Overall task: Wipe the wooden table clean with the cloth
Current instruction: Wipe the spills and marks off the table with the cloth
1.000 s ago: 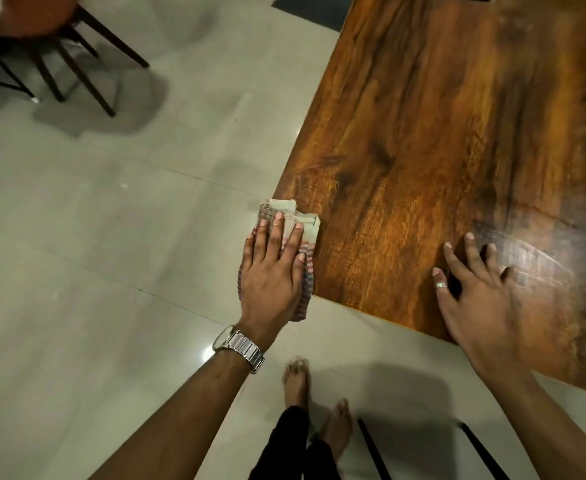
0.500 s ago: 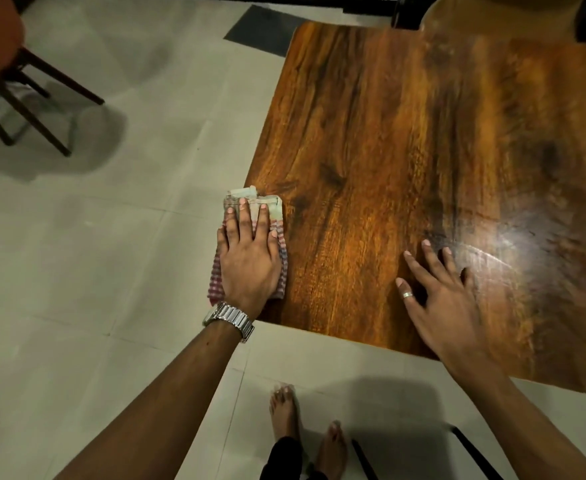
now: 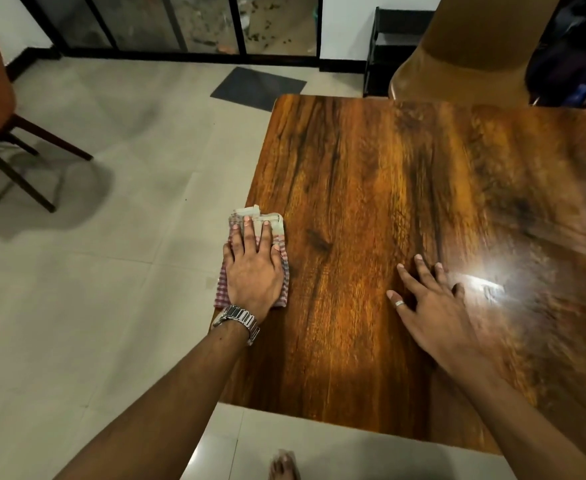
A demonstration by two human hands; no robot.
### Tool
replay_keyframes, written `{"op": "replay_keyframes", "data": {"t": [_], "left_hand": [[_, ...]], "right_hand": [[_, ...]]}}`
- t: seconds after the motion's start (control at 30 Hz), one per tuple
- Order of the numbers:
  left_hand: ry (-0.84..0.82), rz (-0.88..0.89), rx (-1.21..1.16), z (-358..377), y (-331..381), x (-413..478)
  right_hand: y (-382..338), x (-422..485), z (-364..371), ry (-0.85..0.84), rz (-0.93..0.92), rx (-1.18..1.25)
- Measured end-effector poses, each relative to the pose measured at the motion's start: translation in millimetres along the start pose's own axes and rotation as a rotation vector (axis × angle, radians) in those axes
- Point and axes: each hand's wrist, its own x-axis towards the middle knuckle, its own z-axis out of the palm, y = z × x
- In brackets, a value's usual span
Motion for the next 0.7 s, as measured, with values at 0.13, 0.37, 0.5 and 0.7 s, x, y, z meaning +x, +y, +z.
{"op": "replay_keyframes", "data": {"t": [0.13,0.37,0.5,0.7], "left_hand": [[-0.007,0.017,0.001,1,5,35],[-0.016,0.036,0.004,1,23,115],[-0.029,0.034,-0.007,-2,43,173],[-0.045,0.030,0.003,-10,67,263]], "right_hand": [[-4,28,-9,0.000,0.011,-0.006],[-12,75,-22,-0.030,0.051,0.018],[-10,80,-21,-0.046,0.091,-0.022],[-18,82,-26,-0.115,0.128,-0.017]]}}
